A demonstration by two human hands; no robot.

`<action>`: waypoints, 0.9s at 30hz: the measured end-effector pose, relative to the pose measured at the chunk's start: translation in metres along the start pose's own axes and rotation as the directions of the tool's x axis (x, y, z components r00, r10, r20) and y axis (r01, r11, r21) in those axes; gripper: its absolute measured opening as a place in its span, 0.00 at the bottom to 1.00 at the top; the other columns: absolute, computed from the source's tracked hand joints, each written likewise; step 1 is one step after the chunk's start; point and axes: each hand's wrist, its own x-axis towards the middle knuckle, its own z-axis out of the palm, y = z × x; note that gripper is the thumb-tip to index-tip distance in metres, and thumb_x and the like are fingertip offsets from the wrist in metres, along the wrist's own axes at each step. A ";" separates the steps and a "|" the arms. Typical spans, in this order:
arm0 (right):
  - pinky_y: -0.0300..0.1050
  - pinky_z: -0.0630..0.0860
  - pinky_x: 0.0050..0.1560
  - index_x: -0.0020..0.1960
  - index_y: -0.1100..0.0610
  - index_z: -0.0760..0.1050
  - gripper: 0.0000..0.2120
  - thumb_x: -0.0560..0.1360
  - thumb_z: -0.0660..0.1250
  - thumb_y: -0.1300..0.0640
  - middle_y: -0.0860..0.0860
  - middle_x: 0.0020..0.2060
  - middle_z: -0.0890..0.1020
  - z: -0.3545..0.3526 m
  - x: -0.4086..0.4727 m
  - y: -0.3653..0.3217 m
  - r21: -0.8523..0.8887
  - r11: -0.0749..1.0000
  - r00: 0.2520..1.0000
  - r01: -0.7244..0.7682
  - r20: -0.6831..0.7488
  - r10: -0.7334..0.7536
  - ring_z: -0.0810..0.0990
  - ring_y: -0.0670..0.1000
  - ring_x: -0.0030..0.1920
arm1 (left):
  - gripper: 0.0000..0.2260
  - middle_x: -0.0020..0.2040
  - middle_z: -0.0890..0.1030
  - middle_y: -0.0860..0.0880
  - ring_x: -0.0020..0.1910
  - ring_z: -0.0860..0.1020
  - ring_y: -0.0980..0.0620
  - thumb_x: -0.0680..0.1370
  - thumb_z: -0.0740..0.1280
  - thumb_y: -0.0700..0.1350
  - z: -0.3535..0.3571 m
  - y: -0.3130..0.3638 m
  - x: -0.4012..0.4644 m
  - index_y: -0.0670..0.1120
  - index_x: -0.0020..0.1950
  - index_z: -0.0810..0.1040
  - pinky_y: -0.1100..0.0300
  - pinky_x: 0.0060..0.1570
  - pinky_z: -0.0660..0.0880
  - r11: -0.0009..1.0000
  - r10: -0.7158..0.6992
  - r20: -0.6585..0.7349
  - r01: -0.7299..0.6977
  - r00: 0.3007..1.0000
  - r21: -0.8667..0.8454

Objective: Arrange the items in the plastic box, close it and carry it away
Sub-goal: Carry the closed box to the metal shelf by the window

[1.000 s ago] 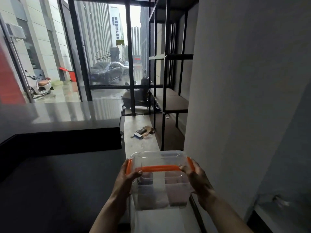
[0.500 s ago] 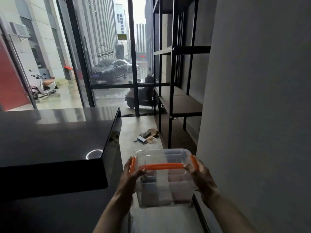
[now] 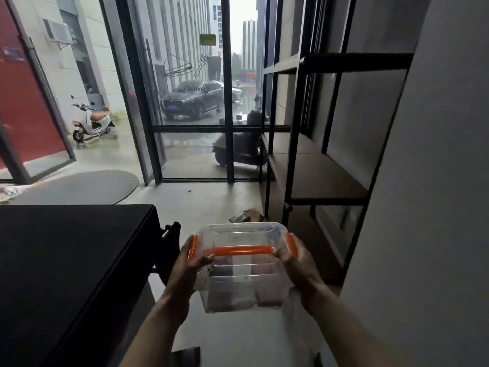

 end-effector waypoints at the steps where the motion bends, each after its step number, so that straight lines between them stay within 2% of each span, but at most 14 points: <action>1: 0.60 0.78 0.64 0.80 0.45 0.62 0.32 0.80 0.70 0.52 0.52 0.65 0.76 0.006 0.028 -0.002 -0.002 1.000 1.000 -0.002 0.010 0.002 0.78 0.57 0.64 | 0.50 0.72 0.74 0.49 0.67 0.76 0.43 0.60 0.78 0.58 -0.003 -0.004 0.030 0.62 0.80 0.60 0.35 0.61 0.76 1.000 -0.006 -0.003 0.006 1.000 -0.005; 3: 0.56 0.79 0.61 0.76 0.42 0.65 0.28 0.80 0.70 0.53 0.52 0.63 0.77 0.022 0.087 -0.003 -0.017 1.000 1.000 0.012 0.018 -0.012 0.79 0.56 0.62 | 0.49 0.72 0.75 0.49 0.67 0.76 0.43 0.61 0.79 0.56 -0.010 -0.009 0.089 0.62 0.79 0.61 0.34 0.62 0.75 1.000 -0.018 -0.018 0.018 1.000 -0.022; 4: 0.54 0.79 0.59 0.75 0.43 0.67 0.26 0.79 0.70 0.53 0.52 0.64 0.78 0.030 0.118 -0.004 -0.030 0.999 0.999 0.027 0.021 -0.026 0.79 0.55 0.61 | 0.49 0.72 0.75 0.49 0.67 0.76 0.42 0.60 0.80 0.56 -0.014 -0.010 0.120 0.63 0.79 0.62 0.34 0.63 0.74 0.999 -0.021 -0.024 0.020 0.999 -0.029; 7: 0.55 0.80 0.57 0.78 0.48 0.66 0.30 0.78 0.70 0.50 0.55 0.67 0.78 0.058 0.218 -0.009 -0.074 0.997 0.999 0.033 0.031 -0.031 0.79 0.56 0.63 | 0.47 0.71 0.76 0.48 0.67 0.76 0.41 0.61 0.80 0.58 -0.029 -0.014 0.221 0.63 0.77 0.64 0.33 0.62 0.74 1.000 -0.008 -0.019 0.008 1.000 -0.029; 9: 0.48 0.80 0.48 0.79 0.49 0.66 0.31 0.79 0.70 0.51 0.55 0.67 0.78 0.078 0.283 -0.017 -0.075 0.997 0.999 0.016 0.033 -0.013 0.79 0.56 0.61 | 0.46 0.70 0.77 0.47 0.67 0.77 0.40 0.61 0.79 0.59 -0.039 -0.011 0.288 0.63 0.77 0.65 0.34 0.60 0.76 1.000 -0.021 -0.036 0.021 0.999 -0.021; 11: 0.43 0.77 0.42 0.79 0.49 0.65 0.31 0.79 0.70 0.52 0.55 0.66 0.78 0.099 0.342 -0.029 -0.060 0.998 0.999 0.020 0.043 -0.017 0.79 0.54 0.59 | 0.47 0.70 0.77 0.45 0.66 0.78 0.39 0.60 0.81 0.60 -0.049 -0.004 0.353 0.63 0.76 0.66 0.33 0.59 0.77 0.998 -0.039 -0.038 0.037 0.999 -0.041; 13: 0.45 0.79 0.44 0.79 0.49 0.65 0.31 0.79 0.70 0.51 0.55 0.66 0.78 0.115 0.403 -0.042 -0.035 0.999 0.999 0.014 0.039 -0.012 0.80 0.53 0.58 | 0.45 0.70 0.78 0.45 0.65 0.79 0.39 0.61 0.82 0.60 -0.056 0.007 0.420 0.62 0.75 0.67 0.32 0.59 0.77 0.999 -0.036 -0.016 0.036 0.999 -0.034; 15: 0.55 0.83 0.53 0.79 0.48 0.65 0.32 0.78 0.72 0.48 0.55 0.65 0.78 0.128 0.460 -0.052 -0.023 1.000 0.999 -0.008 0.033 0.008 0.81 0.55 0.59 | 0.45 0.69 0.78 0.46 0.65 0.79 0.40 0.61 0.81 0.61 -0.058 0.017 0.481 0.61 0.75 0.67 0.32 0.60 0.76 0.999 -0.035 -0.001 0.035 0.999 -0.003; 17: 0.61 0.82 0.59 0.78 0.47 0.65 0.33 0.77 0.72 0.47 0.54 0.65 0.79 0.141 0.514 -0.062 -0.007 1.000 1.000 -0.018 0.021 0.018 0.81 0.57 0.61 | 0.46 0.69 0.78 0.47 0.65 0.79 0.40 0.61 0.81 0.62 -0.057 0.026 0.537 0.61 0.76 0.66 0.33 0.60 0.76 0.999 -0.034 0.012 0.034 0.999 0.007; 20: 0.64 0.81 0.62 0.78 0.47 0.66 0.35 0.74 0.72 0.45 0.55 0.66 0.79 0.156 0.604 -0.072 -0.001 1.000 1.000 -0.020 0.004 0.020 0.81 0.58 0.62 | 0.46 0.69 0.78 0.47 0.65 0.79 0.41 0.61 0.80 0.62 -0.057 0.032 0.630 0.61 0.77 0.65 0.35 0.61 0.77 0.999 -0.038 0.010 0.038 0.999 0.026; 23: 0.67 0.77 0.66 0.81 0.48 0.62 0.40 0.72 0.71 0.45 0.57 0.70 0.75 0.168 0.698 -0.076 0.005 1.000 1.000 -0.020 0.011 0.020 0.78 0.61 0.67 | 0.44 0.68 0.79 0.48 0.64 0.80 0.42 0.62 0.79 0.61 -0.052 0.032 0.723 0.61 0.76 0.66 0.36 0.61 0.77 0.999 -0.027 0.038 0.026 0.999 0.034; 25: 0.64 0.77 0.67 0.82 0.51 0.60 0.37 0.77 0.70 0.50 0.58 0.71 0.74 0.175 0.767 -0.078 0.012 1.000 1.000 0.003 0.002 -0.003 0.77 0.60 0.67 | 0.41 0.65 0.81 0.49 0.62 0.81 0.43 0.62 0.78 0.60 -0.045 0.032 0.788 0.61 0.74 0.70 0.37 0.59 0.78 0.999 -0.008 0.041 0.006 0.999 0.043; 27: 0.61 0.78 0.65 0.82 0.51 0.61 0.37 0.76 0.70 0.49 0.59 0.69 0.75 0.178 0.833 -0.085 0.005 1.000 1.000 0.009 -0.012 -0.009 0.78 0.59 0.65 | 0.37 0.64 0.82 0.49 0.62 0.81 0.44 0.64 0.77 0.58 -0.035 0.035 0.855 0.61 0.72 0.71 0.38 0.58 0.79 0.999 0.001 0.044 -0.003 0.999 0.047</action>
